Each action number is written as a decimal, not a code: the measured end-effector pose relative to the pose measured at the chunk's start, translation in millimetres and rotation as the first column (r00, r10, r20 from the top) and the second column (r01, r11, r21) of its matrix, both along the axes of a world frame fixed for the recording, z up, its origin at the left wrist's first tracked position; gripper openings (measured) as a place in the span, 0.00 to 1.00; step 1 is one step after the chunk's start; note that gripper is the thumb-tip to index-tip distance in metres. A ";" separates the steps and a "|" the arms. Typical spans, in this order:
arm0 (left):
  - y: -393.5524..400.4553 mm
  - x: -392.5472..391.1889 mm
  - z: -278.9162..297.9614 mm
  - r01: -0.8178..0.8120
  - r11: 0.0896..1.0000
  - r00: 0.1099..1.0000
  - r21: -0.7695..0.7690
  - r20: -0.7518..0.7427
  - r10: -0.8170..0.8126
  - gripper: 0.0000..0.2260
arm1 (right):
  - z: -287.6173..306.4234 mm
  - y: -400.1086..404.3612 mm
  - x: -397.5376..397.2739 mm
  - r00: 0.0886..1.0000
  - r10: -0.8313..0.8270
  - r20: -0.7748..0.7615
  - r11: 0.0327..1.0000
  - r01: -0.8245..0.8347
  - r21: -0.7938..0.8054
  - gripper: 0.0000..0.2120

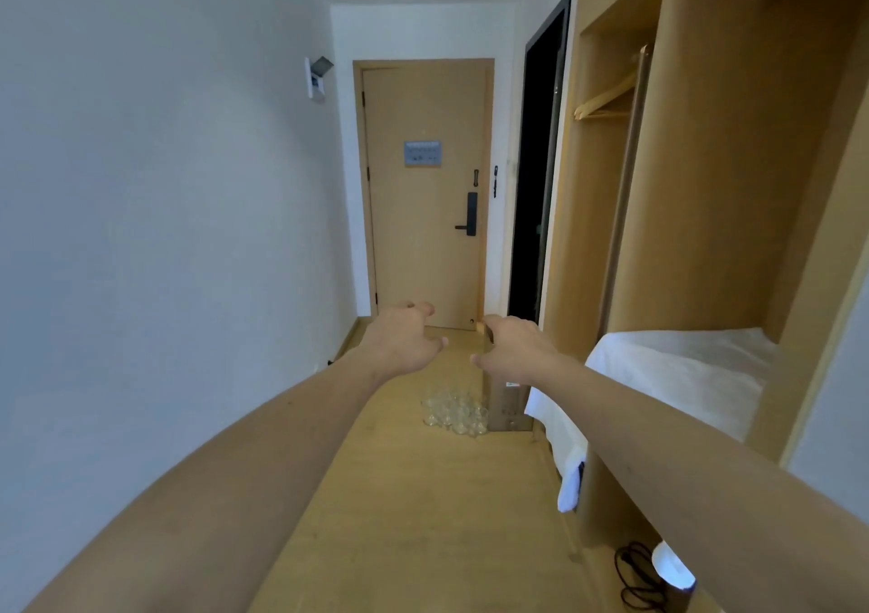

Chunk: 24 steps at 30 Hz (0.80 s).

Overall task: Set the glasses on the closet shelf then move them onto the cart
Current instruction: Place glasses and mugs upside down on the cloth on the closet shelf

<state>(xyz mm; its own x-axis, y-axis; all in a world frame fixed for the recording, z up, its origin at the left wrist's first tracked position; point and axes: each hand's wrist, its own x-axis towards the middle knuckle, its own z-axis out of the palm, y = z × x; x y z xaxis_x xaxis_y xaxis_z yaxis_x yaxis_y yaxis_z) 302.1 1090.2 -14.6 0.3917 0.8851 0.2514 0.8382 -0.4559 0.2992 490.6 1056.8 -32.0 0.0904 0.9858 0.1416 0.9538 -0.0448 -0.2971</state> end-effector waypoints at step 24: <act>338.5 53.7 -28.1 0.074 0.995 0.997 -0.066 -0.015 -0.075 0.27 | -35.5 324.0 40.5 0.990 -0.128 -0.066 0.991 0.126 -0.036 0.30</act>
